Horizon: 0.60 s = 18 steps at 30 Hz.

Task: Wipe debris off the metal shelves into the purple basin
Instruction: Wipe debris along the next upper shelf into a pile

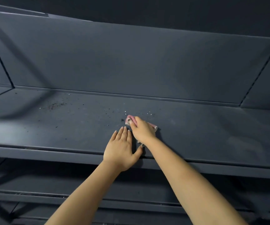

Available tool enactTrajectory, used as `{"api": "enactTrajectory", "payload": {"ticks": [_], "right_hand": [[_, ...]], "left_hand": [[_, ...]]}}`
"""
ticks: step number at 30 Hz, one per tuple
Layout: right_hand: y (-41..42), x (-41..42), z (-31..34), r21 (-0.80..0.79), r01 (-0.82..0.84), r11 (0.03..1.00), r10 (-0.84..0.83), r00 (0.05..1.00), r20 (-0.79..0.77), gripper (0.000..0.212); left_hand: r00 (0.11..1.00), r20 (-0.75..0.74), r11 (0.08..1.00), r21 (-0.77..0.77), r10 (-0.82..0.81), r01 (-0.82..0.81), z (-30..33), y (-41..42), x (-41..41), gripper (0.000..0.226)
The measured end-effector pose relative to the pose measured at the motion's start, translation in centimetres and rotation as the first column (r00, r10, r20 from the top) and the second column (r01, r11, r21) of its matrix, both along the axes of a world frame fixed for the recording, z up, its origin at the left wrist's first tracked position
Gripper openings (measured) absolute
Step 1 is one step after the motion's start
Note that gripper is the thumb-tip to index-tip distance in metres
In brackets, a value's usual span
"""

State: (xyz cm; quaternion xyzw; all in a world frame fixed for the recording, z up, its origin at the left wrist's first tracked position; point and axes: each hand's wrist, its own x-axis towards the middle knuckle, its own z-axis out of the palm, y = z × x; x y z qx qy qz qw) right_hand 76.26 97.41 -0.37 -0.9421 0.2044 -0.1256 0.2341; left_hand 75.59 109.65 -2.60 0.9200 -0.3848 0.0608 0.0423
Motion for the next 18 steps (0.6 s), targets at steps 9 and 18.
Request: {"api": "enactTrajectory", "payload": {"ticks": [9, 18], "right_hand": [[-6.8, -3.6, 0.3, 0.036, 0.226, 0.973, -0.228, 0.971, 0.069, 0.036], [-9.5, -3.0, -0.1, -0.123, 0.249, 0.961, -0.258, 0.964, -0.061, 0.041]], "left_hand": [[1.0, -0.019, 1.0, -0.003, 0.003, -0.004, -0.1, 0.1, -0.1, 0.109], [1.0, -0.027, 1.0, -0.016, 0.005, -0.006, -0.1, 0.2, -0.2, 0.112]]}}
